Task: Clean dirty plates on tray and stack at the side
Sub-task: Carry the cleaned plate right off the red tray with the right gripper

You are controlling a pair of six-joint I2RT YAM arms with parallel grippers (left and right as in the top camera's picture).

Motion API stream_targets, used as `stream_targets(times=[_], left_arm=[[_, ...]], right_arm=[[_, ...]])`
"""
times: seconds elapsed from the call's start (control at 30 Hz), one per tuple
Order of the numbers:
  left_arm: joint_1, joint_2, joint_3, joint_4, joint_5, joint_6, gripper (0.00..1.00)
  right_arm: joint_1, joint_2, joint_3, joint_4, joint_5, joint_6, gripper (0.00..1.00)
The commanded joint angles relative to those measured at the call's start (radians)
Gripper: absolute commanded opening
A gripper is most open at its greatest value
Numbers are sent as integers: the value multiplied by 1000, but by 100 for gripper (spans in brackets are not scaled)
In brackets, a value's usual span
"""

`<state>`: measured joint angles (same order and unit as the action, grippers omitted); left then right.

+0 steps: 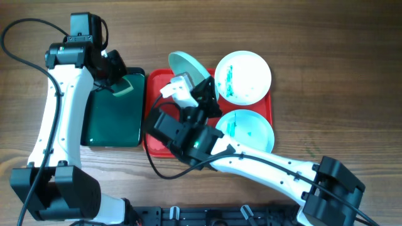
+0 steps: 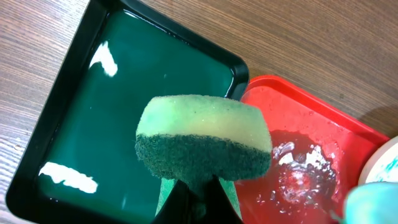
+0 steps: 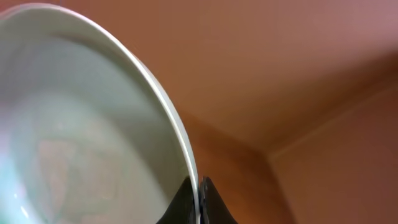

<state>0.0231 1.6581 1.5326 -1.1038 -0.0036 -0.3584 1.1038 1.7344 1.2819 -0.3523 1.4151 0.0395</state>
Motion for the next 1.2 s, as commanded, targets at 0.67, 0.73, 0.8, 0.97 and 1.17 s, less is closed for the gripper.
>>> stream_targets(times=[0.67,0.73,0.8,0.97,1.17], left_arm=[[8,9,3,3,-17,-10,4],[8,9,3,3,-17,-10,4],[8,9,3,3,-17,-9,4],[7,9,3,3,-16,-9,4],[7,9,3,3,-16,-9,4]], right_arm=[[-34,-29,19,-248,-535,275,4],[-85,-61,19,-268,-724,318,4],[-153,-106,19,-270,-914,330,4],[-495,-214,19,-311,-1464,328,4],[-897,-222,19,-421,-1755,343,4]])
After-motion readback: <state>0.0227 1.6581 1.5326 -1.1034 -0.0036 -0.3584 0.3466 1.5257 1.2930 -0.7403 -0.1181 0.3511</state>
